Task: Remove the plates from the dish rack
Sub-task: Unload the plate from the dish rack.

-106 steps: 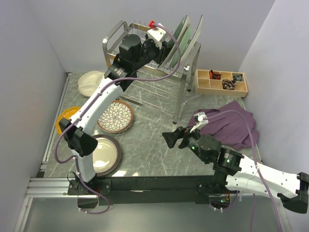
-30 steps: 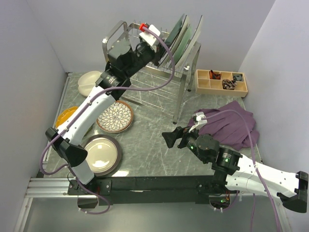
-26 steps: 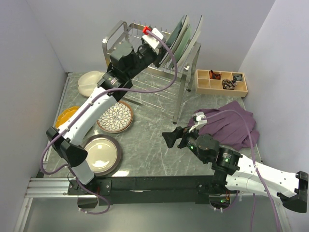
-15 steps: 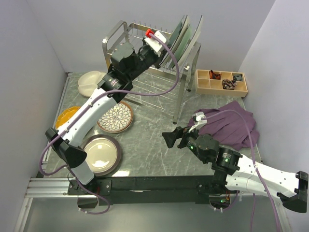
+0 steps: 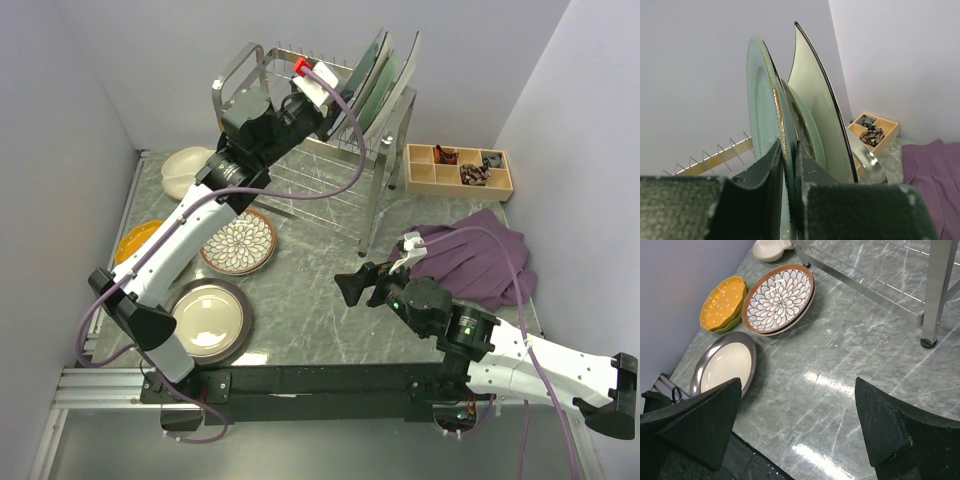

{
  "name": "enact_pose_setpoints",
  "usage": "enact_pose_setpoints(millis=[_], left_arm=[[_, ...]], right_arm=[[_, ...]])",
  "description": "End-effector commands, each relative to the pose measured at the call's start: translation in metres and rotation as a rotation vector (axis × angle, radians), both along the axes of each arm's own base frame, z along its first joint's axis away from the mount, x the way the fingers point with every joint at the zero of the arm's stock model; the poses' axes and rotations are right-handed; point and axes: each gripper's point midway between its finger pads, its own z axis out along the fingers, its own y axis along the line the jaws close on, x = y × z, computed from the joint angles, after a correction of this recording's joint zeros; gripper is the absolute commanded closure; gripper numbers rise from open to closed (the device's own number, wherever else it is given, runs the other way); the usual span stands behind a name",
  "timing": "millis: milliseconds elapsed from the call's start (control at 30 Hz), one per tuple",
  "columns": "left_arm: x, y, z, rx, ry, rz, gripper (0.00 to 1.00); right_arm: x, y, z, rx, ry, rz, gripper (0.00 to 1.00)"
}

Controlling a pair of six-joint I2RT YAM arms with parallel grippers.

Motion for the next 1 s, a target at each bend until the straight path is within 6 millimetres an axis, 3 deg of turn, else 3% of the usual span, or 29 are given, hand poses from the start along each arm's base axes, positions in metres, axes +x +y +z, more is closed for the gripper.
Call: enact_pose_setpoints(millis=[0, 167, 367, 600, 833, 967], left_arm=[[-0.065, 0.051, 0.127, -0.202, -0.341, -0.006, 0.99], [-0.058, 0.044, 0.126, -0.147, -0.394, 0.007, 0.99], [-0.051, 0.040, 0.107, -0.094, -0.419, 0.024, 0.99], [-0.067, 0.048, 0.124, -0.127, -0.462, 0.009, 0.99], [-0.060, 0.048, 0.118, -0.102, -0.469, 0.036, 0.99], [-0.064, 0.053, 0.132, -0.145, -0.475, 0.038, 0.99]], right_arm=[[0.005, 0.000, 0.018, 0.037, -0.036, -0.020, 0.00], [0.006, -0.001, 0.017, 0.029, -0.034, -0.029, 0.00], [0.006, 0.000, 0.018, 0.036, -0.039, -0.022, 0.00], [0.008, 0.004, 0.013, 0.008, -0.027, -0.022, 0.00], [0.009, 0.004, 0.011, 0.001, -0.027, -0.024, 0.00], [0.009, 0.005, 0.012, 0.000, -0.028, -0.024, 0.00]])
